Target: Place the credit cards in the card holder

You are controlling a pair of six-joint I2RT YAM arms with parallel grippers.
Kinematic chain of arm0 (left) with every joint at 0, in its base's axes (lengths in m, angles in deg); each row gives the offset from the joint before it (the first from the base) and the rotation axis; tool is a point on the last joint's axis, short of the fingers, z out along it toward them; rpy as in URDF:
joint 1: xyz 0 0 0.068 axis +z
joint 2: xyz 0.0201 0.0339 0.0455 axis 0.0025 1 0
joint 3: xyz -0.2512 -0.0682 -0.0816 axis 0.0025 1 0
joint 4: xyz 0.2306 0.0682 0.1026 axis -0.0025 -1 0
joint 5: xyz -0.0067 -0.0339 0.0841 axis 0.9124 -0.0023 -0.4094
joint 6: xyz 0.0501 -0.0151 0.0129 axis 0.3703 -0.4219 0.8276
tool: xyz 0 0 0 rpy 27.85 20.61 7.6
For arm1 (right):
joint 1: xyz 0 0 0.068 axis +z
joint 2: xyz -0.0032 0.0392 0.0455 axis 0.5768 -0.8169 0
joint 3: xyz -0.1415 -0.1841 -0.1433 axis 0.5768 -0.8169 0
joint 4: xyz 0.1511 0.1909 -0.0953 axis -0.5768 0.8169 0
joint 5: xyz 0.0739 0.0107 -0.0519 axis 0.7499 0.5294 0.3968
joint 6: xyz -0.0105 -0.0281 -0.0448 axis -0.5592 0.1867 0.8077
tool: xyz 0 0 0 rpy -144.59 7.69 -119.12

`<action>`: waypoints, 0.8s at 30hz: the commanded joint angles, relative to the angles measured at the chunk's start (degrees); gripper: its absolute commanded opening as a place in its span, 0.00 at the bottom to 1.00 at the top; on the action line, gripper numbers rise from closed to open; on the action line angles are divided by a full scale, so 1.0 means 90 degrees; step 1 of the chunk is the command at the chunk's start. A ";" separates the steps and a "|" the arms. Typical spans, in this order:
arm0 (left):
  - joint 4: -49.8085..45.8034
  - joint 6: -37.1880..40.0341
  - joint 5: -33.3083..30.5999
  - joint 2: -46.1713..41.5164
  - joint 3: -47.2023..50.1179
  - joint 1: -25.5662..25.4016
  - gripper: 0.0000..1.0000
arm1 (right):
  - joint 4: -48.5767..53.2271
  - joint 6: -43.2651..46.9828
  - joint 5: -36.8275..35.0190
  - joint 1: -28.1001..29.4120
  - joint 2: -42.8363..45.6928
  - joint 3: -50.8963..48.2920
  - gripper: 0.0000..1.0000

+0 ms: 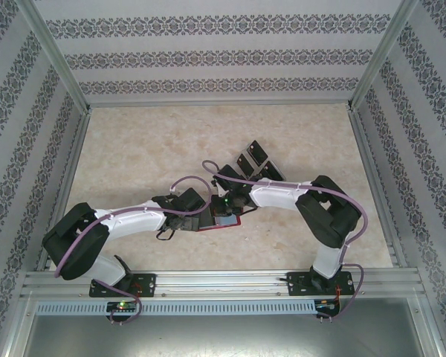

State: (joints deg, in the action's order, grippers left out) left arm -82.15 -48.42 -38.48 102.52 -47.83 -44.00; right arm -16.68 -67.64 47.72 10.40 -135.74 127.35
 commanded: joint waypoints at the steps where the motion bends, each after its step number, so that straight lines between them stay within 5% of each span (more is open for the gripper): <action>1: 0.0121 -0.0041 0.0092 0.0136 0.0145 0.0060 1.00 | 0.0111 0.0029 -0.0134 -0.0107 0.0335 -0.0085 0.00; 24: 0.0145 -0.0022 0.0086 0.0151 0.0123 0.0054 1.00 | 0.0000 0.0040 0.0008 0.0018 -0.0279 0.0046 0.00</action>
State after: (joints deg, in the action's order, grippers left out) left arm -82.13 -48.42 -38.48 102.52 -47.83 -44.00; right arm -16.71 -67.62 47.30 9.51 -136.92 126.83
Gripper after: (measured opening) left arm 0.999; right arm 0.058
